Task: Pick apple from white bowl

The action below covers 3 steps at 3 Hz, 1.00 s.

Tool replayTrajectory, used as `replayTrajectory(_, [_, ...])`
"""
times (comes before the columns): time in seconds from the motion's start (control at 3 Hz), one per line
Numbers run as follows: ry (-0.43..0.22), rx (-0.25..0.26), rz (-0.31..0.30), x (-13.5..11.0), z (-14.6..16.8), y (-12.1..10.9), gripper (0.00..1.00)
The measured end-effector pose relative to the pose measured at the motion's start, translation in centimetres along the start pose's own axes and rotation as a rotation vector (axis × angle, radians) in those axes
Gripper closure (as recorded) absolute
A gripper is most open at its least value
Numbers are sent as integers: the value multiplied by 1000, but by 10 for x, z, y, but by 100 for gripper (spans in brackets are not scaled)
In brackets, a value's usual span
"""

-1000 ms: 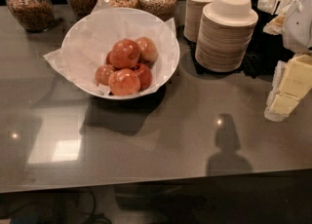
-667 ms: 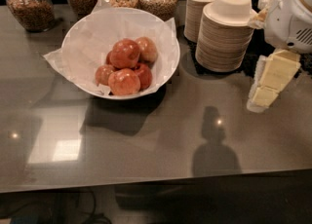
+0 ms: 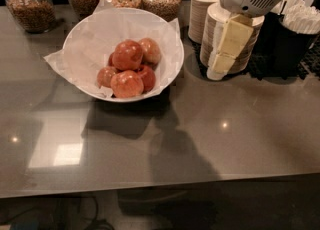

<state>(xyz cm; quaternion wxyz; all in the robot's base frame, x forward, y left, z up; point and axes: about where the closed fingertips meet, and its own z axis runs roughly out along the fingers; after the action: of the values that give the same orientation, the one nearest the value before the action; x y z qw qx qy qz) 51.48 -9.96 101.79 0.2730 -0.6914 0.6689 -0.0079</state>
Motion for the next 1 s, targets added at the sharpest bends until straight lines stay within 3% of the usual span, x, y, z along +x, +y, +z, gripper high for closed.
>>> replayTrajectory(0.33, [5,0,5,2,0,1,0])
replayTrajectory(0.67, [-32,10,24,-3,9,-1,0])
replayTrajectory(1.0, [-181,-11,26,-37,45,-20,0])
